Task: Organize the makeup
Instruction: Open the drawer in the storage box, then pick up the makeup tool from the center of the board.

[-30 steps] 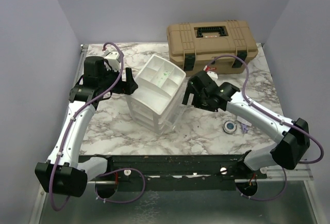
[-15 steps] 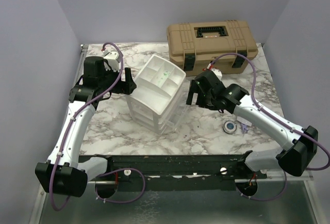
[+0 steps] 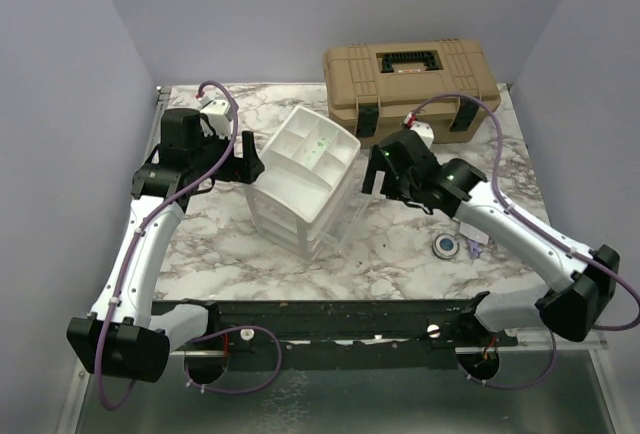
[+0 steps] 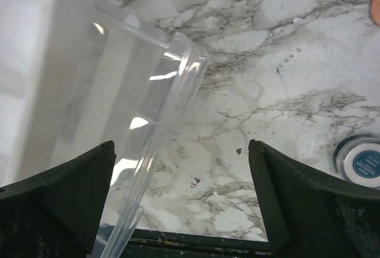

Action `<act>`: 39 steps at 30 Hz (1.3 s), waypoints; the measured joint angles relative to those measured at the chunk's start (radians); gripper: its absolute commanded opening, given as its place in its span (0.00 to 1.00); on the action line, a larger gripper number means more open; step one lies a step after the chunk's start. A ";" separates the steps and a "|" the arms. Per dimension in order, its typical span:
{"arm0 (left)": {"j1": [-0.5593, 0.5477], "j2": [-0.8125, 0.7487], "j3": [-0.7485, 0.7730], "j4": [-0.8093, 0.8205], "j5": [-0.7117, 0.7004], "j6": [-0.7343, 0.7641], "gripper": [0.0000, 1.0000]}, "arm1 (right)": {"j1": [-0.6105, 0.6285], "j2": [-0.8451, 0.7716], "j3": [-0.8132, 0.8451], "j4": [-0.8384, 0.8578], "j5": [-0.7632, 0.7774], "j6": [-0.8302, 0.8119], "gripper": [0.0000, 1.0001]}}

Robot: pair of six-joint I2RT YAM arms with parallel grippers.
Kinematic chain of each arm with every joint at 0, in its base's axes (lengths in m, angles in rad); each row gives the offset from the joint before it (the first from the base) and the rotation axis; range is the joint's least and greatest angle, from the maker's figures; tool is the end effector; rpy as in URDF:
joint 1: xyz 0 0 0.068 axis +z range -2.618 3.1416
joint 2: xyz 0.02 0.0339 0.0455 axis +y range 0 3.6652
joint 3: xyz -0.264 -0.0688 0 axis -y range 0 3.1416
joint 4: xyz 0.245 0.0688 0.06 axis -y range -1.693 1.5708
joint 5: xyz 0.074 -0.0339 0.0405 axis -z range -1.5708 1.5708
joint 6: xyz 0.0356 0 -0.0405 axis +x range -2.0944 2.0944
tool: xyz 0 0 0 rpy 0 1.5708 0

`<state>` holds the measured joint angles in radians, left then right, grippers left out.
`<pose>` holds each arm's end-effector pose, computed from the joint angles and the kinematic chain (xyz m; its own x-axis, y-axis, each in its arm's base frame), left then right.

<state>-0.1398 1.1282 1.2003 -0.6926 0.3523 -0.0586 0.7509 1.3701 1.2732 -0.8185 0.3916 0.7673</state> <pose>0.2304 -0.0448 0.3671 -0.5987 0.0287 -0.8004 0.3744 0.8935 -0.2479 0.2156 0.1826 0.3235 -0.7369 0.1899 -0.6487 0.0708 0.9761 0.2053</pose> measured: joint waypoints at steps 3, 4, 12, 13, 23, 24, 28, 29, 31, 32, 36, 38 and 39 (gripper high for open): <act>0.000 -0.004 0.000 -0.004 0.000 0.004 0.91 | 0.000 -0.105 -0.011 0.035 -0.018 -0.035 1.00; 0.000 -0.007 0.000 -0.006 0.000 0.005 0.91 | 0.000 -0.157 -0.021 0.050 -0.018 -0.046 1.00; 0.000 -0.050 0.000 -0.008 -0.009 0.011 0.95 | -0.008 -0.486 -0.092 0.006 0.262 -0.062 1.00; 0.000 -0.055 0.000 -0.008 -0.010 0.011 0.95 | -0.018 -0.485 -0.108 -0.028 0.307 -0.057 1.00; -0.006 -0.085 0.000 -0.008 -0.045 0.011 0.97 | -0.323 -0.382 -0.203 -0.146 0.266 -0.151 1.00; -0.006 -0.087 0.000 -0.009 -0.048 0.011 0.97 | -0.361 -0.364 -0.203 -0.148 0.250 -0.164 1.00; -0.009 -0.101 0.000 -0.009 -0.055 0.011 0.98 | -0.453 -0.254 -0.195 -0.146 0.193 -0.206 1.00; -0.012 -0.106 0.000 -0.009 -0.056 0.011 0.98 | -0.472 -0.227 -0.193 -0.143 0.176 -0.215 1.00; -0.017 -0.111 0.000 -0.009 -0.059 0.011 0.98 | -0.528 -0.175 -0.177 -0.136 0.139 -0.228 1.00; -0.021 -0.113 0.000 -0.009 -0.063 0.011 0.98 | -0.552 -0.160 -0.171 -0.129 0.132 -0.230 1.00; -0.033 -0.114 0.000 -0.011 -0.080 0.011 0.98 | -0.630 -0.124 -0.127 -0.122 0.122 -0.208 1.00; -0.037 -0.114 0.000 -0.014 -0.083 0.011 0.98 | -0.635 -0.143 -0.107 -0.114 0.124 -0.203 1.00; -0.037 -0.114 0.000 -0.015 -0.085 0.011 0.98 | -0.635 -0.161 -0.096 -0.109 0.125 -0.209 1.00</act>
<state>-0.1772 1.0142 1.2007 -0.7074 0.2676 -0.0475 0.1158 1.2095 1.1770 -0.9276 0.5163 0.5587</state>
